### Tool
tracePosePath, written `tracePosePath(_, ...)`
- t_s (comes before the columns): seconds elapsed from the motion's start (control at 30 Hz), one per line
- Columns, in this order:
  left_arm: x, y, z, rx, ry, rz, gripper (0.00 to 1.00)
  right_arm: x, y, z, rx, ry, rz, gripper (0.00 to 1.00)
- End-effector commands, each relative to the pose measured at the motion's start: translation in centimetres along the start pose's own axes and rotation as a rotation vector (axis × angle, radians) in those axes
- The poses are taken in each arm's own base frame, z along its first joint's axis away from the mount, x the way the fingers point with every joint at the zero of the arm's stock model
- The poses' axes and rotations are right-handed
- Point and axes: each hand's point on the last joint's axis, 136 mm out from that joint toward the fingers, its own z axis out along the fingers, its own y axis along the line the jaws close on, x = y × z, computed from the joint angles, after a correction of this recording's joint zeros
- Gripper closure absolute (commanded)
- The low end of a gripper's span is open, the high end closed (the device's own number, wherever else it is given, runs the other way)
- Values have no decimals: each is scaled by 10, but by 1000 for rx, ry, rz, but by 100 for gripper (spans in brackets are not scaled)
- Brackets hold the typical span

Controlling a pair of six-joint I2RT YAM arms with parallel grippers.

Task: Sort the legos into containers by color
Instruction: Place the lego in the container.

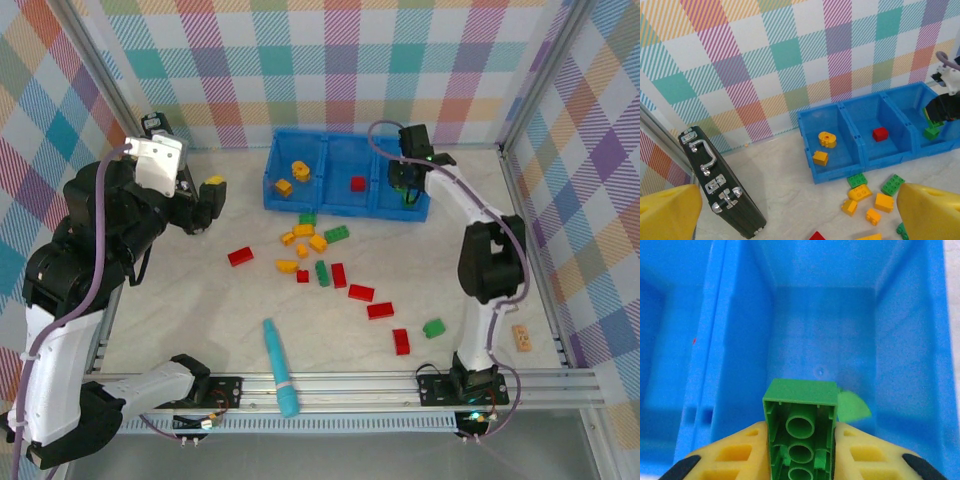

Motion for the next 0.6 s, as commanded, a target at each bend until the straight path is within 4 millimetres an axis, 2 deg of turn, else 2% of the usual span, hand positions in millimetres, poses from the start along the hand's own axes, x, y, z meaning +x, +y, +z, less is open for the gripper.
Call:
tracePosePath(0.0,-4,2,-7,-8,-7,3,0,-11,1,22,-10,-5,-11,69)
tracePosePath(0.13,-3,2,-6,-8,8,3,0,-8,-3,47,-14,36,17,65)
tracePosePath(0.27,-4,2,-3,-8,13,4,0,-9,-3,52,-19,39,17,61)
tracePosePath(0.57,-6,0,7,-13,26,20,0,-23,6,25,-74,13,15,45)
